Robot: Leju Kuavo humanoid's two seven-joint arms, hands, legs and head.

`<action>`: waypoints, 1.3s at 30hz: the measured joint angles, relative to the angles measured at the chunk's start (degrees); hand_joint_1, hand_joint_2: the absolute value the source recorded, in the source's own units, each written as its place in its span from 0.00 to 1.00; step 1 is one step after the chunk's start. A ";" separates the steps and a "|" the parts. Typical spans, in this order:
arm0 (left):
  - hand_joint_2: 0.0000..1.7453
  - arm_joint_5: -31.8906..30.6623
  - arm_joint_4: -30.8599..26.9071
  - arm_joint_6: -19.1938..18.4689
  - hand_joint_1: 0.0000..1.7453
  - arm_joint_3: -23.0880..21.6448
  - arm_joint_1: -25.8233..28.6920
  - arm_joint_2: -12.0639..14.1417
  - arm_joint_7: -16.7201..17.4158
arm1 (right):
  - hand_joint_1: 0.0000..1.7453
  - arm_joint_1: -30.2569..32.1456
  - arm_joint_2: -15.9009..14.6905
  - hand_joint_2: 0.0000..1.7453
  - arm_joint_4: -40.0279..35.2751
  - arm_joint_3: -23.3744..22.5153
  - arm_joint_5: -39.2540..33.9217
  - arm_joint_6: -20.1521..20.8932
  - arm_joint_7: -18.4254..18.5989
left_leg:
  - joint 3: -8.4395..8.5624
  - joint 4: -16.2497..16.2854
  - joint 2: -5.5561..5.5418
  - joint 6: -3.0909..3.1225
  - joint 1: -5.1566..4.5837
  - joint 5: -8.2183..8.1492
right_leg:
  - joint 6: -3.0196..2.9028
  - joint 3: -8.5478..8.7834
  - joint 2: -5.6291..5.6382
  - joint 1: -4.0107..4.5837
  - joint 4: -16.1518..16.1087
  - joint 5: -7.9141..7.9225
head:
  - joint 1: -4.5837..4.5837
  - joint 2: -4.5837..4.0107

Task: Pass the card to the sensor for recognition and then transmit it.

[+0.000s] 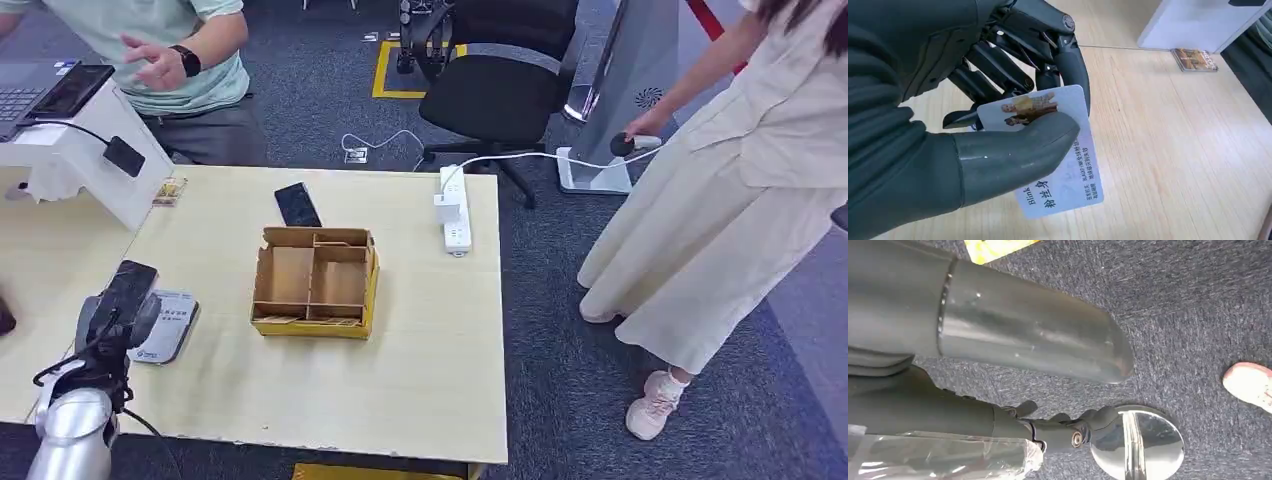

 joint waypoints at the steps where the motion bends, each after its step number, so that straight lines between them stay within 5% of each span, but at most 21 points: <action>1: 1.00 -0.20 0.61 0.00 1.00 -0.20 -0.51 0.00 0.07 | 0.00 0.00 0.00 0.00 0.00 0.00 -0.06 0.00 0.13 | -0.01 0.00 0.00 0.00 0.00 0.00 | 0.01 0.00 0.00 0.00 0.00 -0.01 | -0.02 0.00; 23: 1.00 -1.49 6.42 3.98 1.00 -1.44 -3.83 3.45 1.86 | 0.00 0.18 -0.46 0.00 0.37 0.04 -1.62 0.00 0.06 | -0.03 -0.01 0.03 0.00 0.00 0.00 | 0.01 0.00 0.03 0.00 0.00 -0.01 | -0.02 0.00; 39: 1.00 -1.09 7.58 2.39 1.00 -1.35 -1.69 3.80 3.67 | 0.00 0.05 -0.57 0.00 0.55 0.57 -2.29 0.00 0.06 | -0.03 -0.01 0.02 0.00 0.00 0.00 | 0.01 0.00 0.01 0.00 0.00 -0.01 | -0.02 -0.02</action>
